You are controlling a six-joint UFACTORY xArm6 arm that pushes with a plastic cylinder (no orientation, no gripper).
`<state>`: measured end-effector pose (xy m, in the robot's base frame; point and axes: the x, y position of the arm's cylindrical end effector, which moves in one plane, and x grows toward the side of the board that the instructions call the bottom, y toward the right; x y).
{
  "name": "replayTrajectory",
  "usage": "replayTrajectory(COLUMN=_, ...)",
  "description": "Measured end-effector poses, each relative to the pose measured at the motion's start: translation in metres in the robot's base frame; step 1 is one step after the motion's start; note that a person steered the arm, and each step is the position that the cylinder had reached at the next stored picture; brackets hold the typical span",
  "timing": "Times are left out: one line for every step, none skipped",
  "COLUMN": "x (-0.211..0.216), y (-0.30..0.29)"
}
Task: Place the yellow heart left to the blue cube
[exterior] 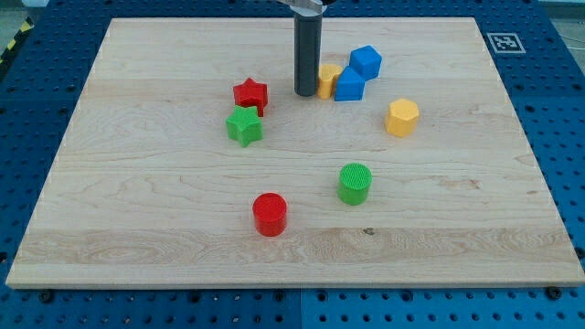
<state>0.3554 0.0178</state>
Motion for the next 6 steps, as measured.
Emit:
replayTrajectory(x=0.001, y=0.009)
replayTrajectory(x=0.001, y=0.013)
replayTrajectory(x=-0.004, y=0.017)
replayTrajectory(x=-0.016, y=0.023)
replayTrajectory(x=-0.027, y=0.032)
replayTrajectory(x=-0.032, y=0.045)
